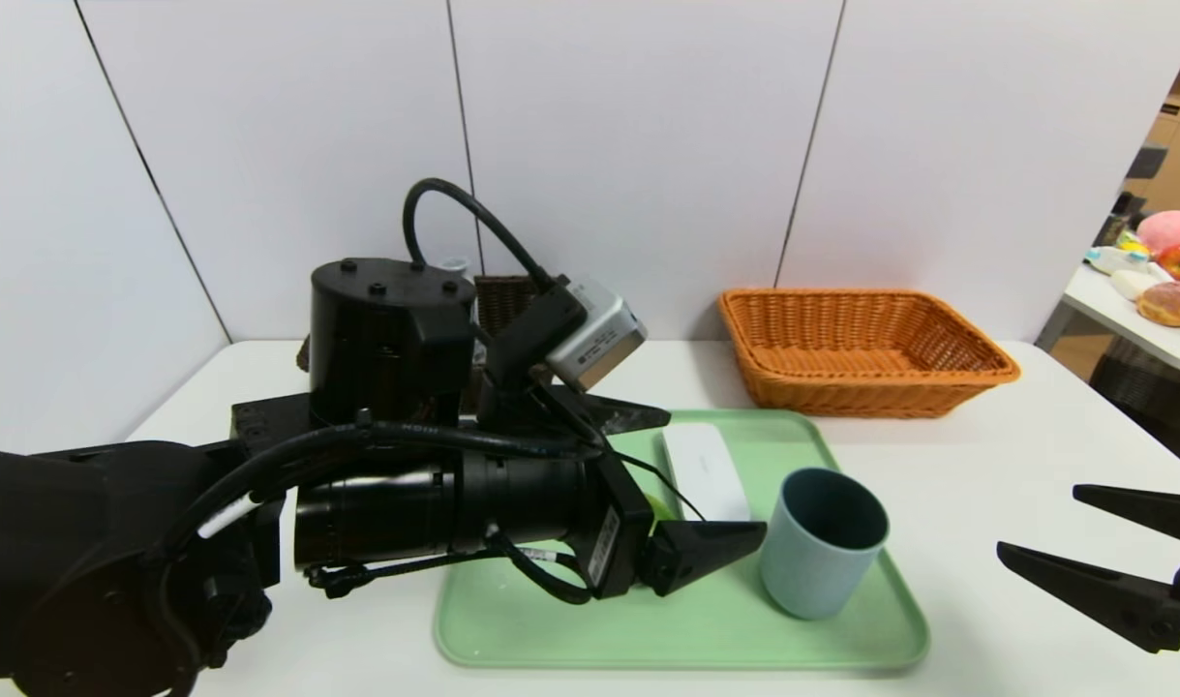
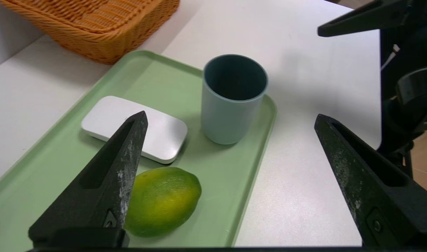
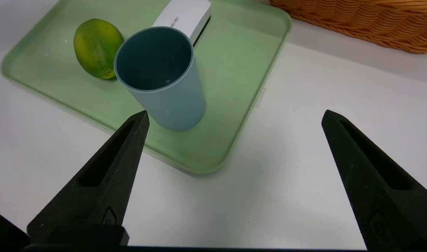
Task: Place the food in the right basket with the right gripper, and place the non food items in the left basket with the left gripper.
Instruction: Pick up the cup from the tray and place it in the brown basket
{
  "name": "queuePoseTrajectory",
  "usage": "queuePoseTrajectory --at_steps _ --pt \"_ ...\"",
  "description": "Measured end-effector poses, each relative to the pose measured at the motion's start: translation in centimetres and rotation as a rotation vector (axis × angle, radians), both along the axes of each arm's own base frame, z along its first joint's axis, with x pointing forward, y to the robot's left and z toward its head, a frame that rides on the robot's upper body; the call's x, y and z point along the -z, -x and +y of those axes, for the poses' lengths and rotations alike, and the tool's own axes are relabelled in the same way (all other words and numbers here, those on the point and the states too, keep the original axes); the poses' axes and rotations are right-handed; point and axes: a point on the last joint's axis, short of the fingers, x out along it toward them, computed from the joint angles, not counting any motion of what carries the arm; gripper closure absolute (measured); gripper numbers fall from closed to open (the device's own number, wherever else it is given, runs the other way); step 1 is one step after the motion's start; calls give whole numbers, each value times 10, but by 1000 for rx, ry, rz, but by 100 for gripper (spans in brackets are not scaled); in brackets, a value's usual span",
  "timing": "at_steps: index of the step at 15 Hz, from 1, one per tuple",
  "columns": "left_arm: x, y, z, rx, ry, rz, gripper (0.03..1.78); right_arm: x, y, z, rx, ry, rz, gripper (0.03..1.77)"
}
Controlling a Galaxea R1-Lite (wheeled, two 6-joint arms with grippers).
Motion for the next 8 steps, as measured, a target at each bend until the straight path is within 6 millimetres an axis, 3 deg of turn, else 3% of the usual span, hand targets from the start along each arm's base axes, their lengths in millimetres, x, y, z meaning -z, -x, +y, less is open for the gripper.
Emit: queuePoseTrajectory --at_steps 8 --pt "34 -5 -41 92 21 -68 12 0 0 -2 16 0 0 10"
